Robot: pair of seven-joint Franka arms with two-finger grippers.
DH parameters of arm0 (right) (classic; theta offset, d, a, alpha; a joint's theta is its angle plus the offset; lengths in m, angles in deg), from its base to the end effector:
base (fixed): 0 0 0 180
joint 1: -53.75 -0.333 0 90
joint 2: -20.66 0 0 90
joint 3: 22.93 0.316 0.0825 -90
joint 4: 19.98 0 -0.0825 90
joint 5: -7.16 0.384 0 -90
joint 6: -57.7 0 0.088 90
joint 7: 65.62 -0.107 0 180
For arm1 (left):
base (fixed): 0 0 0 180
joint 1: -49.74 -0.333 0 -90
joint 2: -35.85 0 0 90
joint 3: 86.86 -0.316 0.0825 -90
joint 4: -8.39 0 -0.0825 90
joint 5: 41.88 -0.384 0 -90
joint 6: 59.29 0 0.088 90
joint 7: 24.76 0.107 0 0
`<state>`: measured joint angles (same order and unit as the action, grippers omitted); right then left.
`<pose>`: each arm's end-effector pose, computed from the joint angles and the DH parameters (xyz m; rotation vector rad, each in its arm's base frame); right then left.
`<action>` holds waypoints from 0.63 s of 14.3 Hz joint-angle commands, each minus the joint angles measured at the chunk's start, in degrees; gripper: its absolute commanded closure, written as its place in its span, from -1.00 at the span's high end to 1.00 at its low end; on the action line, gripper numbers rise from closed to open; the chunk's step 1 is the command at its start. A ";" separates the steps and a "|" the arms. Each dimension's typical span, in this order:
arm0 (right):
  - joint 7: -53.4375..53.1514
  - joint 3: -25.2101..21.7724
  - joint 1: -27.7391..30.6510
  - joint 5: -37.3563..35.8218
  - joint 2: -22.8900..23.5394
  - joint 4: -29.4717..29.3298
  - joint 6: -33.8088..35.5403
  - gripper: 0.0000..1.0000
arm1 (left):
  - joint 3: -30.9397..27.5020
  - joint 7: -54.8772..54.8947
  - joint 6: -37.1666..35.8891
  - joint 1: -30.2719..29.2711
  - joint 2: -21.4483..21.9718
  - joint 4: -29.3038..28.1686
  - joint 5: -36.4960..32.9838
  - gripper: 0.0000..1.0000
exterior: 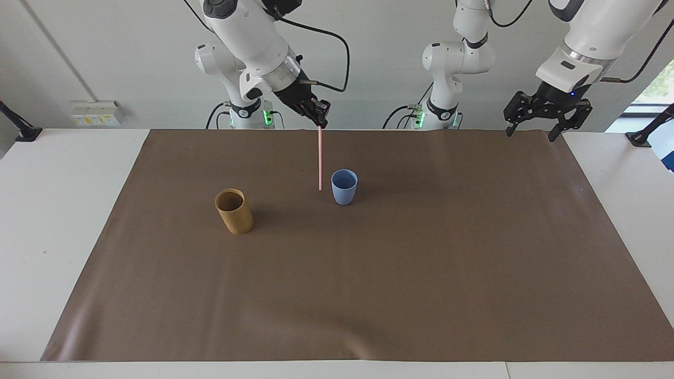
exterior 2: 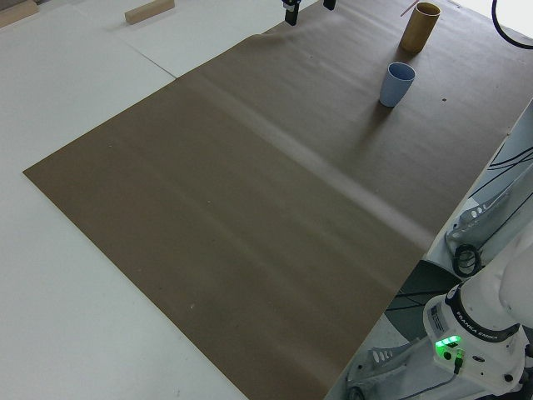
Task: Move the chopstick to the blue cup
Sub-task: 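Carry the pink chopstick with the right gripper over the blue cup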
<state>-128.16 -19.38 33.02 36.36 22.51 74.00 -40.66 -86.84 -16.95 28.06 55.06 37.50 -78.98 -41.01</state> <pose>0.5074 0.2781 0.5981 -2.5298 0.9699 0.4397 0.5386 -0.0520 0.6577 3.1060 -0.3594 0.0450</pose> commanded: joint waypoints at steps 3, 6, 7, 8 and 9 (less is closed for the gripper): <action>-6.28 -0.12 -0.54 9.46 0.96 4.88 -3.15 -1.00 | 0.59 -0.43 -1.40 -0.58 -0.24 1.24 -1.04 1.00; -7.95 -0.12 -0.71 11.23 0.52 7.44 -3.50 -1.00 | 0.59 -0.43 -1.40 -0.58 -0.24 1.24 -1.04 1.00; -7.86 -0.12 -0.63 11.23 0.35 8.32 -3.50 -1.00 | 0.59 -0.43 -1.40 -0.66 -0.24 1.24 -1.04 1.00; -7.34 -0.12 -0.54 11.23 0.69 8.76 -3.67 -1.00 | 0.59 -0.43 -1.40 -0.67 -0.24 1.24 -1.04 1.00; -7.42 -0.12 -0.71 11.23 1.22 8.85 -4.02 -1.00 | 0.59 -0.43 -1.40 -0.58 -0.24 1.24 -1.04 1.00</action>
<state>-134.94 -19.59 32.19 45.81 24.48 80.59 -42.77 -86.84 -16.95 28.06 55.06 37.50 -78.97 -41.01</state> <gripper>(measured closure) 0.912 0.000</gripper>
